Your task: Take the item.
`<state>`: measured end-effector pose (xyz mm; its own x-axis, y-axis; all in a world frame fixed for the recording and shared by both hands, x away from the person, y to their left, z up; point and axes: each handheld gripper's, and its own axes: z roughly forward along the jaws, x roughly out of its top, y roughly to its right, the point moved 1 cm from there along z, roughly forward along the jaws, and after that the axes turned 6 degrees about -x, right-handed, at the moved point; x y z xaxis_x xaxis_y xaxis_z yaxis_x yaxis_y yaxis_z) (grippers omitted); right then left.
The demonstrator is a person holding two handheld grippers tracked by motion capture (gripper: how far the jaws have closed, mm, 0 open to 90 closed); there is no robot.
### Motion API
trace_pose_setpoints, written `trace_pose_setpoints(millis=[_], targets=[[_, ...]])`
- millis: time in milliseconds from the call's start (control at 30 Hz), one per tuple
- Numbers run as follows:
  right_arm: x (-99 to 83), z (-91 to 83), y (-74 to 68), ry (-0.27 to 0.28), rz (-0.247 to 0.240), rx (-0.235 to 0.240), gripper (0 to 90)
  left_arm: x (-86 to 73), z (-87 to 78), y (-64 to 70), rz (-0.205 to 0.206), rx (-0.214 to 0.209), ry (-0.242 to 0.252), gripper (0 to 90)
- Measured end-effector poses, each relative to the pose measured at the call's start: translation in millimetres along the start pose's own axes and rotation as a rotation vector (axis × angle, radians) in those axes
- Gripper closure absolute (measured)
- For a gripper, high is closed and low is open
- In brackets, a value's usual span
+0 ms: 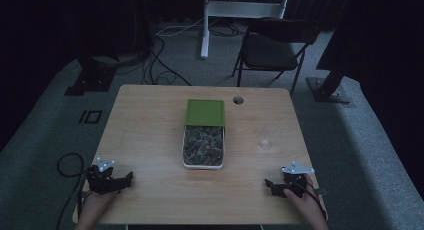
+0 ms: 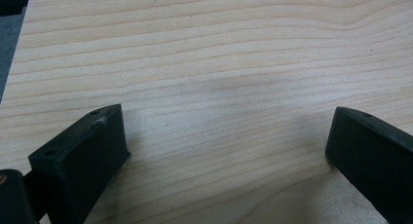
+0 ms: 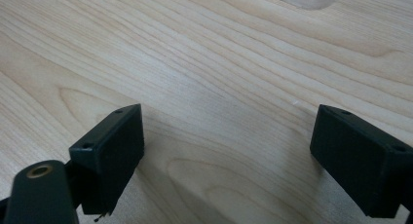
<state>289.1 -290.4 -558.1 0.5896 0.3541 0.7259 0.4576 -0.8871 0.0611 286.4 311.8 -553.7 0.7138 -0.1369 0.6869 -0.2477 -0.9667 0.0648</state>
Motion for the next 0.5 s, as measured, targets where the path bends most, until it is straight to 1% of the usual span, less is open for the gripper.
trace_pose_setpoints(millis=[333,500], targets=[[-0.6,-0.7,-0.3,0.000,-0.003,0.001,12.1,-0.2,-0.5,-1.1,0.014,-0.014,-0.003,2.0],[-2.3,-2.9,1.0,0.004,0.018,0.014,12.1,-0.3,-0.5,-1.2,0.015,-0.015,-0.003,1.9]])
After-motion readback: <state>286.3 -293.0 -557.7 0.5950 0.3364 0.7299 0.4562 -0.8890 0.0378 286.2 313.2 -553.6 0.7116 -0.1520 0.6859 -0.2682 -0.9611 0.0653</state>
